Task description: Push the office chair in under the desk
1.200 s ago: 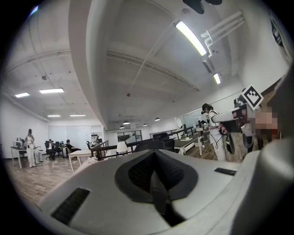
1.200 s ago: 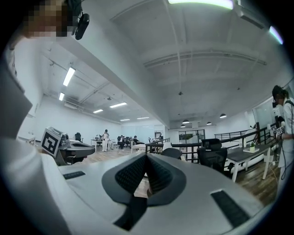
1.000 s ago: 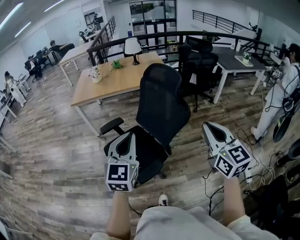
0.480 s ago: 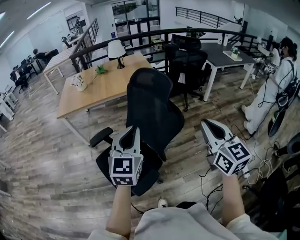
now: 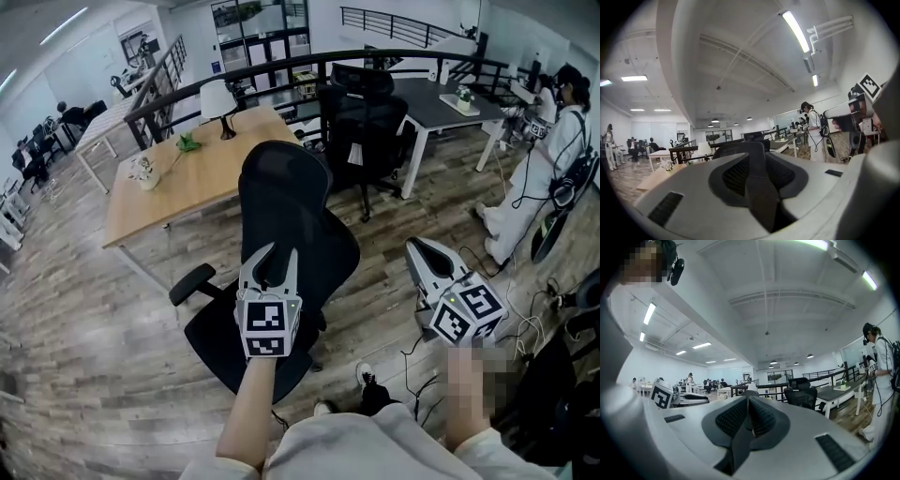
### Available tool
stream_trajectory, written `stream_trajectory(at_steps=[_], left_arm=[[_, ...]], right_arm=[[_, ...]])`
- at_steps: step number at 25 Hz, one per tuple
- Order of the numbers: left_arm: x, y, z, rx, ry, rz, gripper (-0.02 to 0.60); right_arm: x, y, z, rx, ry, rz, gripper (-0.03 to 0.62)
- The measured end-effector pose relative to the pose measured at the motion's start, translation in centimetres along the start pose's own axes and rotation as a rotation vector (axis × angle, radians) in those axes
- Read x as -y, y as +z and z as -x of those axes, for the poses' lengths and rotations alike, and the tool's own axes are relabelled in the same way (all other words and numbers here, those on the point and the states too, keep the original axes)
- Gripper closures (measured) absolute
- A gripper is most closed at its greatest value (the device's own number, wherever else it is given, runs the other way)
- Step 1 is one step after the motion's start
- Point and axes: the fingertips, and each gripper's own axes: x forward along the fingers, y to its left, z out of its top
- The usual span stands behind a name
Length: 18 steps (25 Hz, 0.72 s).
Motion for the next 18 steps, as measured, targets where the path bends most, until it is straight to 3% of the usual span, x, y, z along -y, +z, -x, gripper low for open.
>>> stream_trajectory(at_steps=[18], left_arm=[[2.5, -2.5, -13.0, -0.092, 0.092, 0.035, 0.393]], right_arm=[[8.4, -2.4, -7.3, -0.058, 0.143, -0.012, 0.553]])
